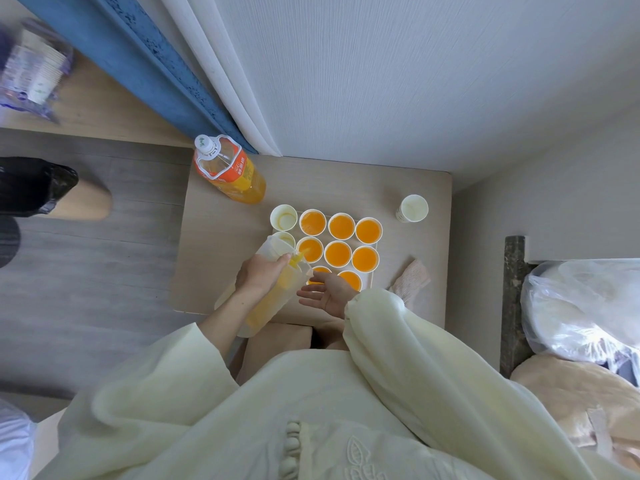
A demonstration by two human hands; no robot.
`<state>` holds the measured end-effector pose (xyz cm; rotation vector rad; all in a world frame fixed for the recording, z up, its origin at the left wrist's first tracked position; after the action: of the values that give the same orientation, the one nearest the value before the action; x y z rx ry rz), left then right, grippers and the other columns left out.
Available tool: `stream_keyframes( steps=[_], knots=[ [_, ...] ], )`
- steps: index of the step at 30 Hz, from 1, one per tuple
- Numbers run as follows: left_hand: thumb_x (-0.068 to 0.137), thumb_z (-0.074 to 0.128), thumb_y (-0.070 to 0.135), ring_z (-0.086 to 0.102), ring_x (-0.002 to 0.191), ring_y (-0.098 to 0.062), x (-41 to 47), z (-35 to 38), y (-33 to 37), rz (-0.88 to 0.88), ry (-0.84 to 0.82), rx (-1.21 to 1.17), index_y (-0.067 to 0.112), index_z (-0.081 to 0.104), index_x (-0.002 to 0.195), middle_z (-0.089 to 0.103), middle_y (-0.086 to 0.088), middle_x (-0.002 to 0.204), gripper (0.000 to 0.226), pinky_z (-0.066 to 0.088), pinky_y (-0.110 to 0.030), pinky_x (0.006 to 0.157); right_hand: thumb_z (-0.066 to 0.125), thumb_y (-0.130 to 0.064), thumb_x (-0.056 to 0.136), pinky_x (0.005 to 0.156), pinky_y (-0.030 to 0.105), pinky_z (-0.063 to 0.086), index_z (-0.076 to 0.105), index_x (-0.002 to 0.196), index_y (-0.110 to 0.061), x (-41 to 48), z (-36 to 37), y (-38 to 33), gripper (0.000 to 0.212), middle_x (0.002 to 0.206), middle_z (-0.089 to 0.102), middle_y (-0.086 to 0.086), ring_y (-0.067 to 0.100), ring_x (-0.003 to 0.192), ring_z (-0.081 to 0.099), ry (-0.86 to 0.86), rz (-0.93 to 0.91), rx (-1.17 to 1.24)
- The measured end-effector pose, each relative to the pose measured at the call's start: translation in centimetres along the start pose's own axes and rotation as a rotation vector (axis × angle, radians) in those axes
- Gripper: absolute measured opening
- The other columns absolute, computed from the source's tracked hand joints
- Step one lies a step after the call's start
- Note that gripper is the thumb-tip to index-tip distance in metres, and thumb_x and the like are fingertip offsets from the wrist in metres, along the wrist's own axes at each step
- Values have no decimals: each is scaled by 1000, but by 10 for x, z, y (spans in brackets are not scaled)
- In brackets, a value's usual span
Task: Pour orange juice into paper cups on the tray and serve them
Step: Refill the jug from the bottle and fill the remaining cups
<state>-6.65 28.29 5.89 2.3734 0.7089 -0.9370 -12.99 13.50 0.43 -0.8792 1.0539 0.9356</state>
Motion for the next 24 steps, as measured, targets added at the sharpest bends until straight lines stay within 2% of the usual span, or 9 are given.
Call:
stream_keyframes(
  steps=[6,17,24],
  knots=[
    [87,53,59,57,91,-28,0,-1,-1,2,0,9,8,64,106,65,-12,105,55,43,-32,74,51,-19,99,85,43,57,49,124,-4,0,0,0,29,116,60,20,33,104,65,2,-3,1],
    [88,53,57,55,90,-26,0,-1,1,11,1,5,7,64,106,64,-12,105,55,43,-32,75,52,-19,99,85,44,57,51,121,-3,0,0,-2,27,111,61,20,33,104,65,11,-16,-6],
    [88,52,58,55,87,-26,1,-2,1,1,-3,23,6,64,105,65,-12,105,56,43,-32,74,52,-18,99,84,43,57,53,112,-4,-2,1,-4,19,105,61,18,32,102,65,6,-16,-8]
  ],
)
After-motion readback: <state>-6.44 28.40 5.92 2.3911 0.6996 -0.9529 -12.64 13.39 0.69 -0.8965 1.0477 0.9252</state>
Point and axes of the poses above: each hand's wrist, its own x-axis towards the middle knuckle, its own z-axis out of the palm, y = z × x, the point moved 6 cm from there along x, towards the middle knuckle
